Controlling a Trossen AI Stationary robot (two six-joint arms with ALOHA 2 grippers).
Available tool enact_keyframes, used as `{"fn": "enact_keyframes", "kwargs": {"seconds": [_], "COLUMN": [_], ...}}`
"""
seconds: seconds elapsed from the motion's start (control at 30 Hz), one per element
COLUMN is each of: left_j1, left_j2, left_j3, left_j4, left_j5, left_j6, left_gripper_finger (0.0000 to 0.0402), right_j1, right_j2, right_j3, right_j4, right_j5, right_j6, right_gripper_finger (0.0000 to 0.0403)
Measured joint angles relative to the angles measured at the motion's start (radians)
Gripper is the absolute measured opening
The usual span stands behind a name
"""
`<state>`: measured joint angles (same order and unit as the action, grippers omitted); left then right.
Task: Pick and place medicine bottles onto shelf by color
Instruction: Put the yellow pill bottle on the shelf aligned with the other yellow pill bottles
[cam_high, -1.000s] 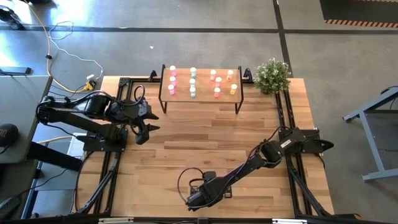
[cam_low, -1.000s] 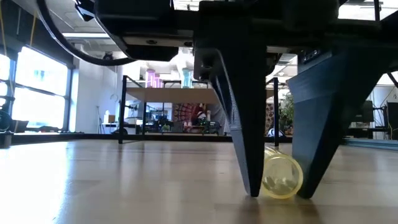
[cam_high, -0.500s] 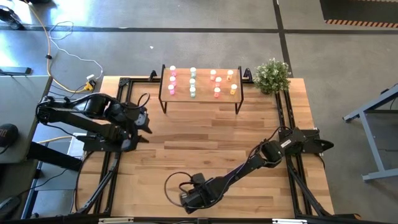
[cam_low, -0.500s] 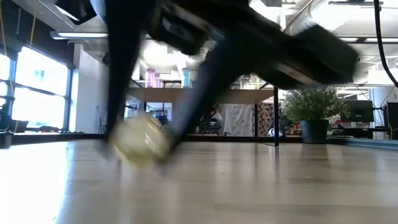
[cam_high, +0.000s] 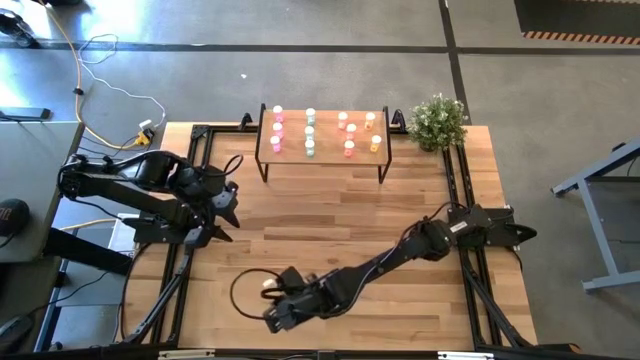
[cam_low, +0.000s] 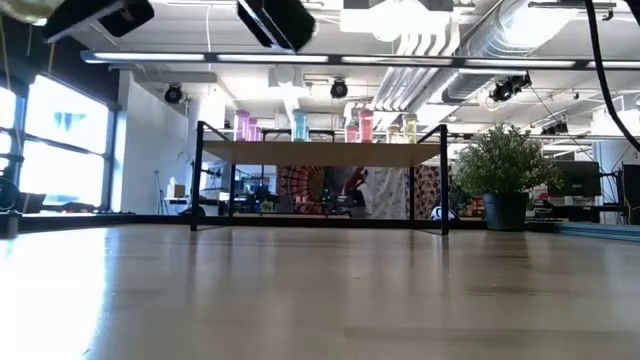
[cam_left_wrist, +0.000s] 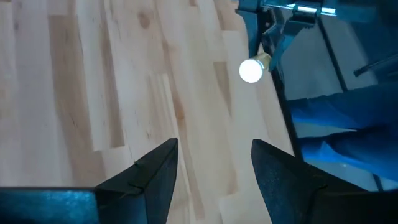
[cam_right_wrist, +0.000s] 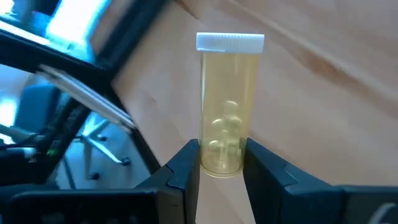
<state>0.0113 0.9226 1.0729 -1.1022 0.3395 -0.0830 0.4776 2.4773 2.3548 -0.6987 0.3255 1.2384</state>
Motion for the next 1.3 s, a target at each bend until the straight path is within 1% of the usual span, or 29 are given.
{"fn": "enact_keyframes", "kwargs": {"seconds": [0.07, 0.2, 0.43, 0.6, 0.8, 0.93, 1.17, 1.3], "left_j1": [0.001, 0.0, -0.002, -0.002, -0.001, -0.001, -0.001, -0.001], "left_j2": [0.0, 0.0, 0.0, -0.001, -0.025, -0.048, -0.078, -0.084], "left_j3": [0.0, 0.0, 0.0, 0.0, 0.0, 0.0, 0.0, 0.0], "left_j4": [0.0, 0.004, 0.01, 0.062, 0.123, 0.213, 0.476, 0.582], "left_j5": [0.037, 0.113, 0.116, 0.116, 0.121, 0.122, 0.121, 0.113], "left_j6": [0.0, -0.002, -0.018, -0.01, 0.008, 0.023, 0.003, -0.017], "left_gripper_finger": [0.0195, 0.0195, 0.0195, 0.0195, 0.0195, 0.0195, 0.0195, 0.0195], "right_j1": [-0.015, -0.047, -0.105, -0.133, -0.141, -0.141, -0.137, -0.134], "right_j2": [-0.005, -0.016, -0.044, -0.072, -0.141, -0.187, -0.244, -0.278], "right_j3": [0.002, 0.002, 0.002, 0.002, 0.002, 0.002, 0.001, 0.001], "right_j4": [0.059, 0.122, 0.226, 0.274, 0.28, 0.278, 0.269, 0.272], "right_j5": [0.006, -0.002, -0.014, 0.009, 0.06, 0.105, 0.185, 0.228], "right_j6": [-0.073, -0.195, -0.427, -0.575, -0.689, -0.757, -0.877, -0.929], "right_gripper_finger": [0.0093, 0.0093, 0.0093, 0.0093, 0.0093, 0.0093, 0.0093, 0.0092]}}
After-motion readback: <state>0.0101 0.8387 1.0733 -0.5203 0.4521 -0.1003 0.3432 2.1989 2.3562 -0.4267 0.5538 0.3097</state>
